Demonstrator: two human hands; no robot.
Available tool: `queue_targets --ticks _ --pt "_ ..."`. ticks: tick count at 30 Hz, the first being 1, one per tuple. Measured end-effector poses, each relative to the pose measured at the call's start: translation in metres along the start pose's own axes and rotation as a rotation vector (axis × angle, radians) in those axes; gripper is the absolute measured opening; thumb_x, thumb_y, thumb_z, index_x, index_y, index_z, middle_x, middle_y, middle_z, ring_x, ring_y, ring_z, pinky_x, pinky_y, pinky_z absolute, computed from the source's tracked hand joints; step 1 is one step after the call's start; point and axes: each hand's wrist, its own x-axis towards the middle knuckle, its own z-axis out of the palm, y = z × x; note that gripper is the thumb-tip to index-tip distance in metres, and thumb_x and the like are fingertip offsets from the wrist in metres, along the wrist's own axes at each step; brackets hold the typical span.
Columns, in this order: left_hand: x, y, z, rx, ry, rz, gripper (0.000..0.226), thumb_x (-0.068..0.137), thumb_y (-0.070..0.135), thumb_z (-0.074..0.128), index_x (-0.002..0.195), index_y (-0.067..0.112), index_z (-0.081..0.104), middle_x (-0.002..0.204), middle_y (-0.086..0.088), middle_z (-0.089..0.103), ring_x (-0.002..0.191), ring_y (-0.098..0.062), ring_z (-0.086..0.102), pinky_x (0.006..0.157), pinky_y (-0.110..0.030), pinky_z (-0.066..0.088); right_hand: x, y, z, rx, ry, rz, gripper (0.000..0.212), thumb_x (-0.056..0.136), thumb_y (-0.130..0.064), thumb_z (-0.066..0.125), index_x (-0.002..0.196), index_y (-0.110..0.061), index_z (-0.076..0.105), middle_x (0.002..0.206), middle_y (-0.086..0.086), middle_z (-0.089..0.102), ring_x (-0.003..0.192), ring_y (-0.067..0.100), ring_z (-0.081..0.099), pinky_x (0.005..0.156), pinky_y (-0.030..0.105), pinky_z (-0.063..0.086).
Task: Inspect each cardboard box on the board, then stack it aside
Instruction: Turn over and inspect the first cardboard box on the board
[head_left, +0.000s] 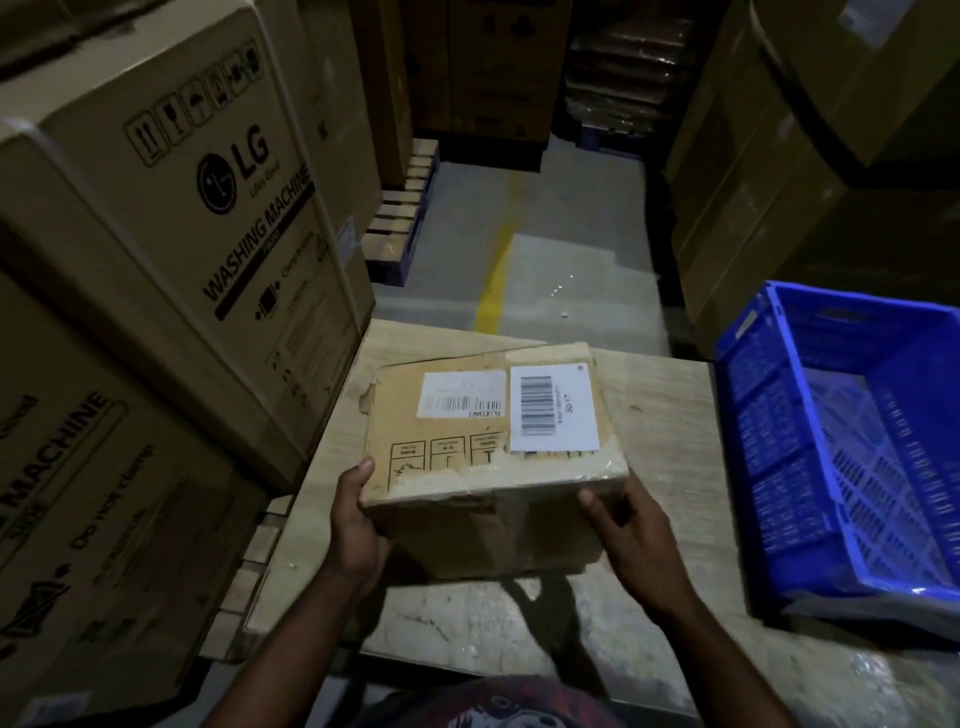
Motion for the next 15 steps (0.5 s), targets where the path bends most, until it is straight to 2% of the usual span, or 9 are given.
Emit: queue_targets --ticks 3,5,7,8,10,11,13,15 --pt "-0.006 -0.008 0.004 -0.039 -0.069 -0.123 0.047 0.102 0.026 0.028 0.105 0.006 0.07 0.093 -0.011 0.076 0.082 -0.021 0.073 0.067 -0.03 0.061 0.007 -0.025 -0.021 -0.101 0.066 -0.117 0.08 0.078 -0.067 0.064 0.149 -0.034 0.045 0.132 -0.023 0.062 0.121 0.0 0.059 0.096 0.029 0.053" --pt "-0.007 -0.018 0.004 0.052 -0.072 -0.209 0.045 0.091 0.033 0.044 0.112 0.002 0.069 0.089 -0.011 0.075 0.081 -0.025 0.071 0.063 -0.032 0.059 0.015 -0.037 -0.033 -0.224 0.06 -0.154 0.08 0.078 -0.075 0.061 0.149 -0.044 0.041 0.14 -0.021 0.057 0.128 0.003 0.054 0.102 0.039 0.051" --pt "-0.007 -0.027 0.003 0.203 -0.068 -0.27 0.057 0.079 0.035 0.054 0.124 0.001 0.061 0.092 -0.011 0.074 0.088 -0.028 0.067 0.072 -0.036 0.055 0.023 -0.042 -0.036 -0.336 0.033 -0.176 0.081 0.079 -0.079 0.058 0.149 -0.045 0.038 0.146 -0.018 0.052 0.133 0.007 0.05 0.105 0.048 0.049" --pt "-0.006 -0.03 0.002 0.272 -0.064 -0.281 0.052 0.084 0.036 0.055 0.124 0.004 0.062 0.097 -0.012 0.074 0.091 -0.03 0.066 0.077 -0.039 0.054 0.025 -0.042 -0.034 -0.37 0.035 -0.195 0.08 0.081 -0.078 0.058 0.15 -0.042 0.039 0.148 -0.017 0.05 0.134 0.009 0.049 0.106 0.049 0.047" --pt "-0.005 -0.03 0.004 0.502 -0.018 -0.207 0.043 0.096 0.043 0.048 0.125 0.014 0.061 0.109 -0.013 0.07 0.101 -0.03 0.065 0.087 -0.04 0.051 0.029 -0.039 -0.028 -0.426 0.093 -0.251 0.077 0.084 -0.073 0.059 0.149 -0.037 0.041 0.148 -0.014 0.05 0.136 0.011 0.048 0.107 0.051 0.045" --pt "-0.002 -0.029 0.003 0.667 -0.012 -0.119 0.049 0.096 0.048 0.045 0.135 0.019 0.055 0.123 -0.011 0.065 0.113 -0.03 0.061 0.094 -0.04 0.049 0.031 -0.037 -0.025 -0.449 0.129 -0.268 0.076 0.084 -0.072 0.059 0.149 -0.034 0.042 0.148 -0.012 0.05 0.136 0.012 0.048 0.106 0.052 0.044" --pt "0.001 -0.018 0.005 0.902 0.024 0.052 0.064 0.1 0.047 0.048 0.156 0.025 0.026 0.154 -0.005 0.04 0.14 -0.026 0.041 0.109 -0.036 0.036 0.032 -0.03 -0.023 -0.465 0.165 -0.266 0.077 0.085 -0.071 0.059 0.149 -0.031 0.042 0.148 -0.01 0.05 0.136 0.013 0.047 0.107 0.052 0.043" --pt "-0.003 -0.006 0.006 0.977 -0.057 0.205 0.078 0.097 0.053 0.05 0.159 0.029 0.009 0.167 0.004 0.011 0.15 -0.011 0.016 0.116 -0.026 0.02 0.03 -0.025 -0.022 -0.48 0.167 -0.248 0.08 0.086 -0.069 0.06 0.151 -0.029 0.039 0.151 -0.006 0.047 0.138 0.014 0.045 0.11 0.051 0.041"
